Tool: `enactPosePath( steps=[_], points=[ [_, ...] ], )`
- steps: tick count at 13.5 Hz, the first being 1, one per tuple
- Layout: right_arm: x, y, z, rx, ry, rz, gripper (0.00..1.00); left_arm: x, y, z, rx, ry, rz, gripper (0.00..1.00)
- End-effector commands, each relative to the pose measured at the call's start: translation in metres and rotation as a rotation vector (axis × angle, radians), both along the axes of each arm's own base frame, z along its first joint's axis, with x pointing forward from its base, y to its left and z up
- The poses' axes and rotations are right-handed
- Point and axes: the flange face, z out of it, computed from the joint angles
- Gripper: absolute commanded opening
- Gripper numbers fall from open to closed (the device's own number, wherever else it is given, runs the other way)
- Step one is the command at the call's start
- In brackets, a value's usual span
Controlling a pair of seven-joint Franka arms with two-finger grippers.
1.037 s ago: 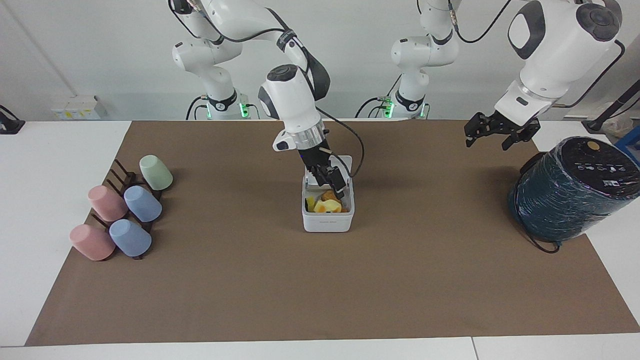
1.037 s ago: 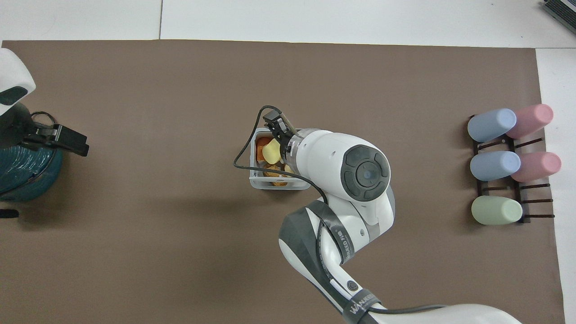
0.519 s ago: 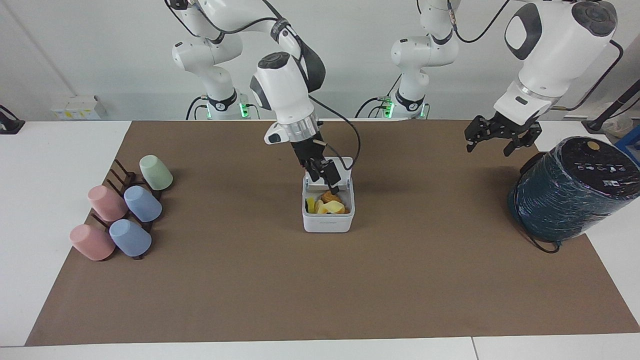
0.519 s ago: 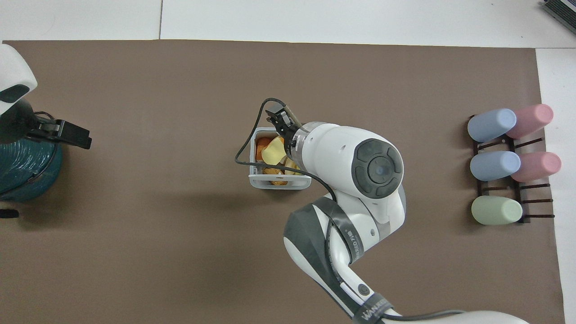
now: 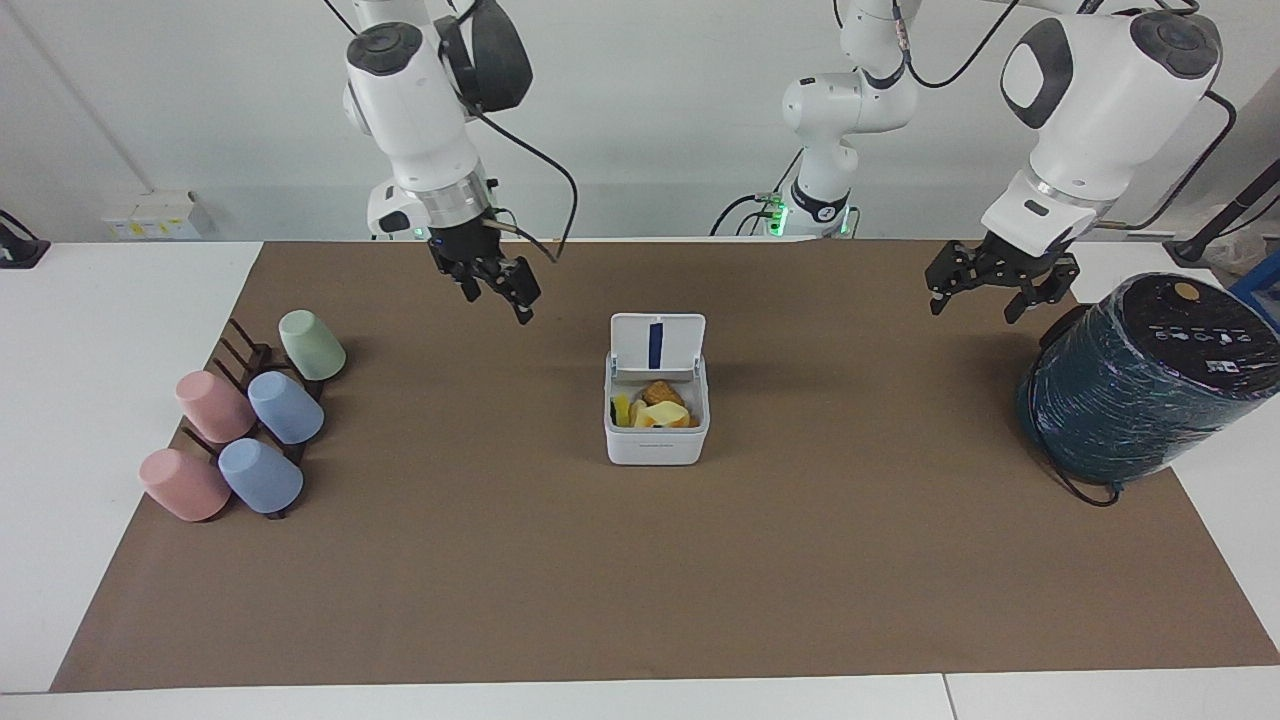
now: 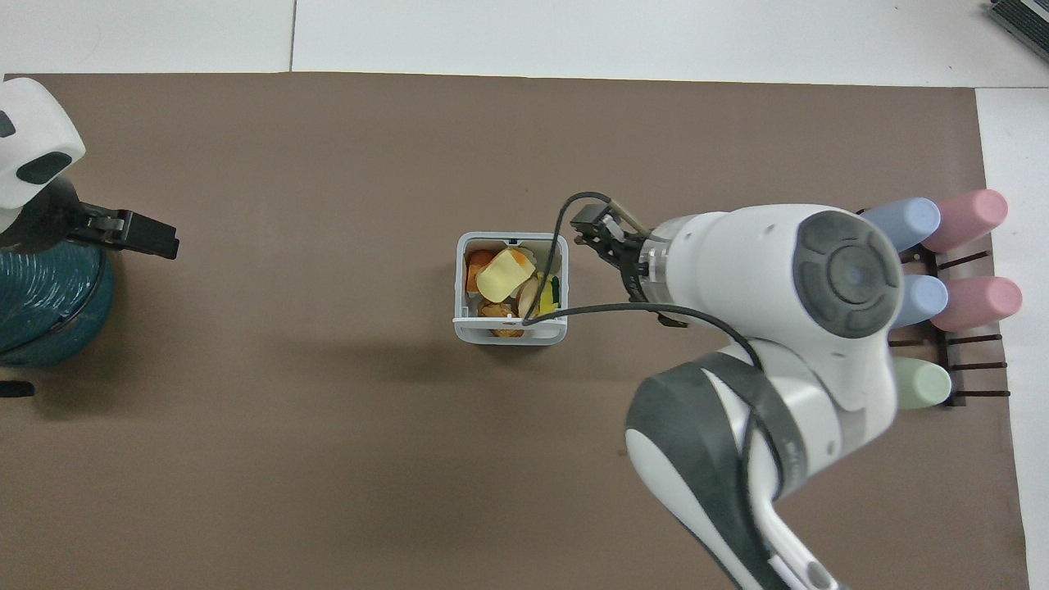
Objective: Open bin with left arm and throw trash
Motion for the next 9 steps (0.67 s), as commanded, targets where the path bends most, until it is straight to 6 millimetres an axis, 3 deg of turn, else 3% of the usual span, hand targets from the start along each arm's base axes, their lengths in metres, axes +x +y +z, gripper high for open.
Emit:
enactPosePath(
  steps=[1, 4, 9],
  points=[
    [0.004, -0.051, 0.004, -0.087, -0.007, 0.182, 1.00, -0.009, 0.000, 0.002, -0.008, -0.017, 0.001, 1.00],
    [0.017, -0.099, 0.021, -0.113, -0.020, 0.290, 1.00, -0.008, 0.000, 0.004, -0.008, -0.023, 0.001, 1.00],
    [0.030, -0.116, 0.043, -0.152, 0.011, 0.335, 1.00, -0.010, -0.001, 0.002, -0.007, -0.006, -0.002, 1.00]
  ],
)
